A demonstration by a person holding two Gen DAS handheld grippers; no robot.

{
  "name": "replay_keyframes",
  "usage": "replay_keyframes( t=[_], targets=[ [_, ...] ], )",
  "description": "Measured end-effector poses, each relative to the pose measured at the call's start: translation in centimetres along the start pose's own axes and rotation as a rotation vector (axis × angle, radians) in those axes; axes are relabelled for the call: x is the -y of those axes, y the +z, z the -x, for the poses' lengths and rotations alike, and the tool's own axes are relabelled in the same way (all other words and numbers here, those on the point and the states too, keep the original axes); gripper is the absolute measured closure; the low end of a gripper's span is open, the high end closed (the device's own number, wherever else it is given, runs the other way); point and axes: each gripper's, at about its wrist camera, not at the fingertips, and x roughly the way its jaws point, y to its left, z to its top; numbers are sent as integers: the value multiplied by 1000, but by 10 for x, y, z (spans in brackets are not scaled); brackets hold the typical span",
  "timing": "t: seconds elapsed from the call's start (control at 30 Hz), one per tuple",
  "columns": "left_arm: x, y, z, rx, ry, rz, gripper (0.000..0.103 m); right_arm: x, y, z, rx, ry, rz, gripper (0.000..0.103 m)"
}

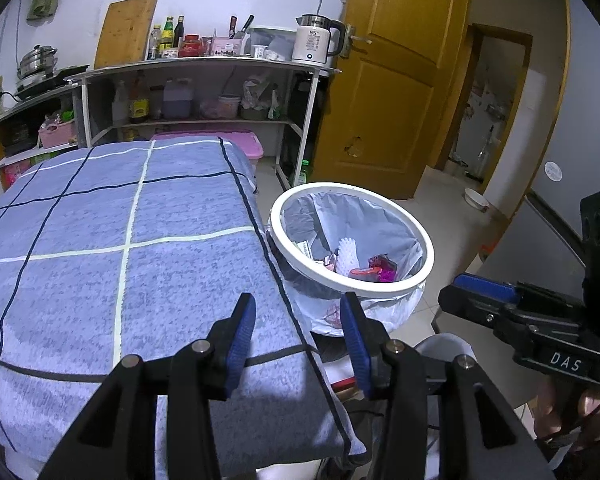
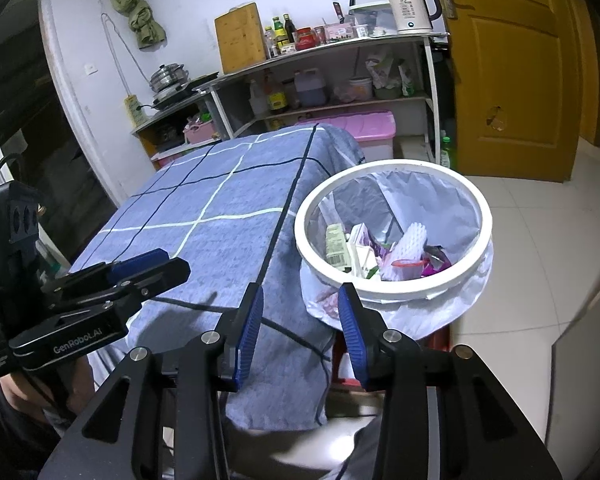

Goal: Collect trash

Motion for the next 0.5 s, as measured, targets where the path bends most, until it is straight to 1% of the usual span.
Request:
replay_keyframes(
  t=[0.5],
  targets=[
    [0, -1, 2, 6, 7, 7, 57, -4, 0, -1, -1, 8, 11, 63]
  ],
)
